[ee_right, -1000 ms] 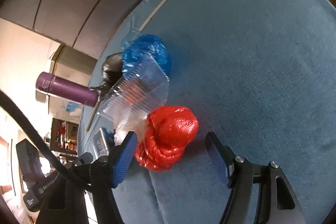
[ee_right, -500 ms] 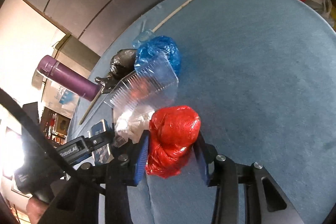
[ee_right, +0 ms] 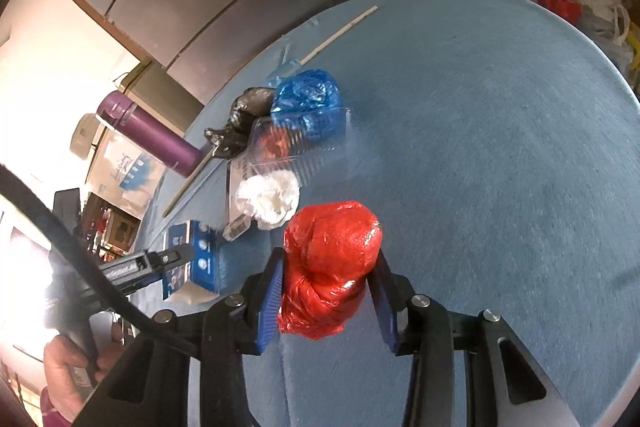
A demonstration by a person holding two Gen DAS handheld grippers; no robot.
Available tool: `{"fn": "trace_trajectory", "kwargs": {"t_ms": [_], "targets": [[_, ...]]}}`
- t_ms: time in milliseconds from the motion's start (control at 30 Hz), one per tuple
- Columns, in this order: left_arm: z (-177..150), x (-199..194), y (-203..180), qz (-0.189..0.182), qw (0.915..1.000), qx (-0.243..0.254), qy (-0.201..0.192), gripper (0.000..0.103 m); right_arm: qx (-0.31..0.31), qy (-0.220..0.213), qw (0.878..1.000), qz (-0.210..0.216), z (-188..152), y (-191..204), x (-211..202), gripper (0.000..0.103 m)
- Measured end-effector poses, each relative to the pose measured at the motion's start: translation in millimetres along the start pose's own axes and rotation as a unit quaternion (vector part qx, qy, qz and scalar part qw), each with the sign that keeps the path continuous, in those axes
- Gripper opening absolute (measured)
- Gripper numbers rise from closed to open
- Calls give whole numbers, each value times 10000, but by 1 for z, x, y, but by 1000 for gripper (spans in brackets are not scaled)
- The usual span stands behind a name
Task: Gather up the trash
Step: 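Grasp the blue toothpaste carton with the left tool while the right tool grasps the red bag, then carry the carton and red bag over the red basket and release both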
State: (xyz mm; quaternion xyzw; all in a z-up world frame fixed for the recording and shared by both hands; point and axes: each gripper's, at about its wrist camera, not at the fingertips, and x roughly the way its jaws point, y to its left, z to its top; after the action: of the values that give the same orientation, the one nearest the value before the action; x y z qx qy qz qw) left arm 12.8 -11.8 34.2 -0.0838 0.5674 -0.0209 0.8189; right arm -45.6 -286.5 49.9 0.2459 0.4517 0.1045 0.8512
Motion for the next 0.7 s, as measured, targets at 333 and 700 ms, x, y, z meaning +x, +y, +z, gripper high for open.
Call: {"fn": "trace_trajectory", "kwargs": {"t_ms": [333, 700], "targets": [[-10, 9, 4, 152, 9998, 55, 80, 71, -295, 308, 9988, -232, -7, 18, 25, 44], [-36, -38, 36, -32, 9992, -82, -393, 58, -692, 175, 9974, 96, -22, 57, 6, 44]]}}
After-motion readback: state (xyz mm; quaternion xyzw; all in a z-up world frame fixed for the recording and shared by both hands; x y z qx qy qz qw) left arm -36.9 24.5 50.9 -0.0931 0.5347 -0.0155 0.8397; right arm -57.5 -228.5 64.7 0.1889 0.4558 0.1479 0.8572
